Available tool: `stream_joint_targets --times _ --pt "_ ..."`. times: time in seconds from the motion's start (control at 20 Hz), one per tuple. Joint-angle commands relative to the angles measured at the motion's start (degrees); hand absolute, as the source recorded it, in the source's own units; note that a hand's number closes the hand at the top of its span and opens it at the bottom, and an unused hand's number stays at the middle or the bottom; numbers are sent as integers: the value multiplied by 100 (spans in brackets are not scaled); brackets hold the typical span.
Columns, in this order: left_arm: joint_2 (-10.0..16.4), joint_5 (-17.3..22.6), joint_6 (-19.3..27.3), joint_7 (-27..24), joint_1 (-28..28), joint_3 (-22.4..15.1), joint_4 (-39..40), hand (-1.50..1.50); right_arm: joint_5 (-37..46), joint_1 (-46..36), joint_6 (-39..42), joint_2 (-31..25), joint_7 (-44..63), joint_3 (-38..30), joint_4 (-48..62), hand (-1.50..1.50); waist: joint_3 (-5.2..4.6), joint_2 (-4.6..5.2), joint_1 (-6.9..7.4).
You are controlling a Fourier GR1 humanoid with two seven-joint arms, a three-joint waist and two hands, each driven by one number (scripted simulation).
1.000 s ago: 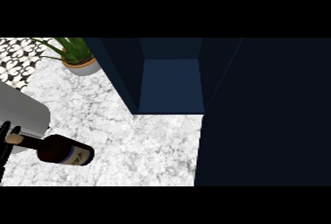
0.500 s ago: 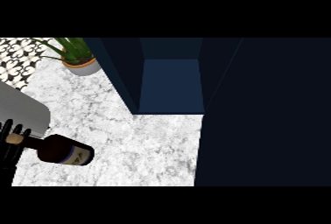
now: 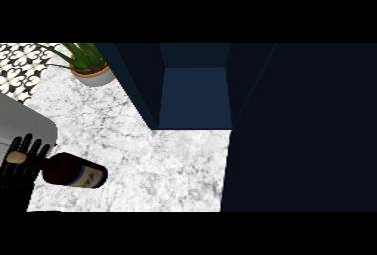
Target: Pick up the wine, place it into the cabinet and close the cabinet
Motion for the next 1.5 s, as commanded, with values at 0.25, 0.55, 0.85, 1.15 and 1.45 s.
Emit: stream_joint_targets --times 0.25,0.55,0.85,1.15,1.45 --pt "123 -251 -311 -823 -72 68 986 -150 -72 96 -30 218 -12 226 -363 -150 0 3 19" --pt "-3 -720 70 -1192 -579 -131 1619 -150 -694 20 47 -88 460 -378 -731 -150 0 5 -12" --pt "43 -628 83 -1140 -609 -128 1718 -150 -587 254 110 39 435 -90 -903 -150 2 -2 -10" --pt "258 -844 -185 -1952 -912 -122 2853 -150 -285 -75 -16 117 423 30 -673 -150 -2 5 -10" --pt "137 -727 -105 -1871 -970 -234 2770 -150 -656 -43 101 -115 776 -282 -916 -150 1 1 -15"
